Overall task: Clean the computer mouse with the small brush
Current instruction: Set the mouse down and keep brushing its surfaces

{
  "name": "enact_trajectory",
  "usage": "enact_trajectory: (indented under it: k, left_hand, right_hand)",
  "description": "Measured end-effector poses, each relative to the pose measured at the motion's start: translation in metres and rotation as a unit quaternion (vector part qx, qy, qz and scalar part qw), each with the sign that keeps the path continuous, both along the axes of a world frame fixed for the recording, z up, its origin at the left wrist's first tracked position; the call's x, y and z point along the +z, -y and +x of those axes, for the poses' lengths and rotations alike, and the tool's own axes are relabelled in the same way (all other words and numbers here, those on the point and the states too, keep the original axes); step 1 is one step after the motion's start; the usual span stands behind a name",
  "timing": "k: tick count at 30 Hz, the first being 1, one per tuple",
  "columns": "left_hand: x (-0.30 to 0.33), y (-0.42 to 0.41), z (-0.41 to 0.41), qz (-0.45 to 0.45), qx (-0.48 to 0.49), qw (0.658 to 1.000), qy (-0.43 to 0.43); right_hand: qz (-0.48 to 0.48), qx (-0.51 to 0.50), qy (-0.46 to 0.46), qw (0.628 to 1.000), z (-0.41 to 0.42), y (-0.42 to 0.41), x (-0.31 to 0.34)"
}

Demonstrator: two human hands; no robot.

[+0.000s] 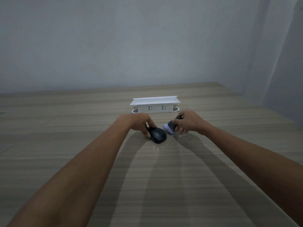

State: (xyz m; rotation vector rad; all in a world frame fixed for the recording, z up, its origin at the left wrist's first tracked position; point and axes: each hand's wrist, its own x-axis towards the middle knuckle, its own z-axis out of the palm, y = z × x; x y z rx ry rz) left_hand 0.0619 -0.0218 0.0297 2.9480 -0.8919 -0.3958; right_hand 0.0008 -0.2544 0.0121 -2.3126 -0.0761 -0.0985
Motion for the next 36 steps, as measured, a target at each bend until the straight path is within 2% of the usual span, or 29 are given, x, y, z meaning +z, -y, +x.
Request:
enact_trajectory:
  k: [9,17,23,28,33,36]
  left_hand:
    - [-0.008,-0.004,-0.004,-0.046,-0.001,0.999,0.010]
    - [-0.011,0.000,-0.002,-0.038,0.003,0.999,0.019]
    - [-0.010,0.001,-0.004,-0.038,-0.001,0.999,0.018]
    - [-0.013,0.001,-0.002,-0.042,0.001,0.999,0.025]
    - [-0.013,0.000,-0.002,-0.039,-0.001,0.999,0.028]
    - [-0.015,0.000,-0.001,-0.044,0.000,0.999,0.027]
  right_hand:
    - [-0.033,0.042,0.009,0.999,-0.005,-0.008,0.002]
    - [-0.105,0.070,0.009,0.992,-0.006,0.002,0.011]
    - [-0.151,0.149,-0.003,0.977,-0.010,-0.005,0.018]
    - [-0.182,0.106,0.040,0.977,-0.005,-0.007,0.017]
    - [-0.211,0.157,0.014,0.965,-0.007,-0.011,0.023]
    - [-0.224,0.147,0.028,0.963,-0.001,-0.009,0.024]
